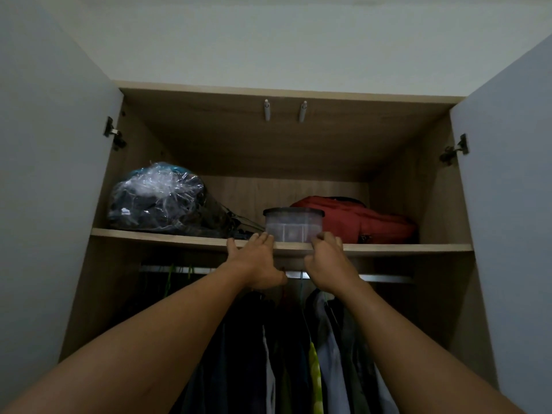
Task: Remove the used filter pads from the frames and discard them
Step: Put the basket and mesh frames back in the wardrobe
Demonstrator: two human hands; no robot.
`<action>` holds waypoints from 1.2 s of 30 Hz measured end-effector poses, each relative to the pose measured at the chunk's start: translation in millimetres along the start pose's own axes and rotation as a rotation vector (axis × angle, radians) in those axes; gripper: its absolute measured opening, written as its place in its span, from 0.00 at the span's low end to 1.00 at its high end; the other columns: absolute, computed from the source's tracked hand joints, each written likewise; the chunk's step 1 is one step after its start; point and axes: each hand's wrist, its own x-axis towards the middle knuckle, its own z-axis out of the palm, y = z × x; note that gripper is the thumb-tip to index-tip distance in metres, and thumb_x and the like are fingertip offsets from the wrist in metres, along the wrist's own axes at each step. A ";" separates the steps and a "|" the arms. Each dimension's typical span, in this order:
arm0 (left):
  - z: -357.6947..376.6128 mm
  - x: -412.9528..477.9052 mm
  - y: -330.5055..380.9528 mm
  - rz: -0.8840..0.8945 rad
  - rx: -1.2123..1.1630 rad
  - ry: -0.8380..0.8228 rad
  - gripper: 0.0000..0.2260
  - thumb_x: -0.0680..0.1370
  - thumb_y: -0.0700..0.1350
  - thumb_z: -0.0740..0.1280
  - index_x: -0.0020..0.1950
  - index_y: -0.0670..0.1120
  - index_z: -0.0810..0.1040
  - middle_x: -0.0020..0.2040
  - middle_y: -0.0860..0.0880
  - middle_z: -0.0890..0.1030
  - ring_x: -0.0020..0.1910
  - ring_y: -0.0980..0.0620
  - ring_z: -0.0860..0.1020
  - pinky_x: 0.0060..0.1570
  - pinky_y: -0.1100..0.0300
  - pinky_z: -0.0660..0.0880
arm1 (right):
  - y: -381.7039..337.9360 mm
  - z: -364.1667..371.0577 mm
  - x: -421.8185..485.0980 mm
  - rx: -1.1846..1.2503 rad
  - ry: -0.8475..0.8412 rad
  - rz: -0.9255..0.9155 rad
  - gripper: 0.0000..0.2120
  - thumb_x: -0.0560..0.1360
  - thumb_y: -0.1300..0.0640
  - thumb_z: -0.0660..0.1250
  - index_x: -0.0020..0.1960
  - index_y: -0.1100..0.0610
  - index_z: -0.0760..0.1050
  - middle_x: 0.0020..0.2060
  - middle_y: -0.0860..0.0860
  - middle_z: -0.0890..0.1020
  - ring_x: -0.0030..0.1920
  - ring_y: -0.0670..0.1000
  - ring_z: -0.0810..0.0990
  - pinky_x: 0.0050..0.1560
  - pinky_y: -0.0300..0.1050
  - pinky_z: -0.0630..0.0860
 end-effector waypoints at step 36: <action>169.4 -647.8 99.9 0.228 -0.398 -0.646 0.40 0.76 0.57 0.68 0.81 0.51 0.48 0.81 0.48 0.50 0.78 0.46 0.55 0.73 0.40 0.53 | -142.1 -56.0 -719.9 0.278 -0.469 0.934 0.23 0.76 0.56 0.61 0.70 0.62 0.71 0.62 0.60 0.77 0.62 0.59 0.77 0.63 0.45 0.72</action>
